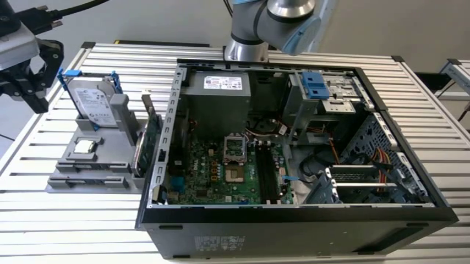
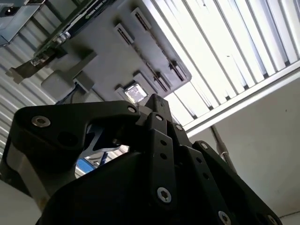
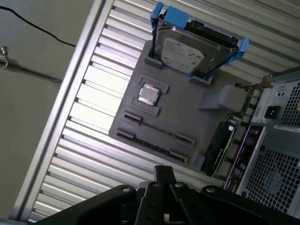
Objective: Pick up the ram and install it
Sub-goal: 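Pick up the ram and move it above insertion slot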
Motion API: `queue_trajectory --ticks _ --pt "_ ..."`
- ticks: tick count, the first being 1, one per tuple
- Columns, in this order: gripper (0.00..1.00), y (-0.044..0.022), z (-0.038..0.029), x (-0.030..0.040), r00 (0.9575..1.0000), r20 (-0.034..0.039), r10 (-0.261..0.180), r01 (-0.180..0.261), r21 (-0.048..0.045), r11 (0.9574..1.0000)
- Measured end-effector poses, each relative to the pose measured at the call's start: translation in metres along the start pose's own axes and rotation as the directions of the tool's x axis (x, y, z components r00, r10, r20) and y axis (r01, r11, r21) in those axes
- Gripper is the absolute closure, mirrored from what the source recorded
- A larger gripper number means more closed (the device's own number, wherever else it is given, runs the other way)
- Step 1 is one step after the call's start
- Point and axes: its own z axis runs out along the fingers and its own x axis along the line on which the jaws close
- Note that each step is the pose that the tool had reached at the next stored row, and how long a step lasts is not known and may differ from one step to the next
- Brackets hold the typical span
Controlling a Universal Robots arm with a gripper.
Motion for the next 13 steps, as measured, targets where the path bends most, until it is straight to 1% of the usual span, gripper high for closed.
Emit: queue_trajectory --ticks 6,13 --pt "1.00 0.0000 0.0000 0.0000 0.9988 -0.0023 -0.049 0.049 -0.0009 0.9988" --pt "1.00 0.0000 0.0000 0.0000 0.9965 -0.0038 -0.083 0.083 -0.0016 0.9965"
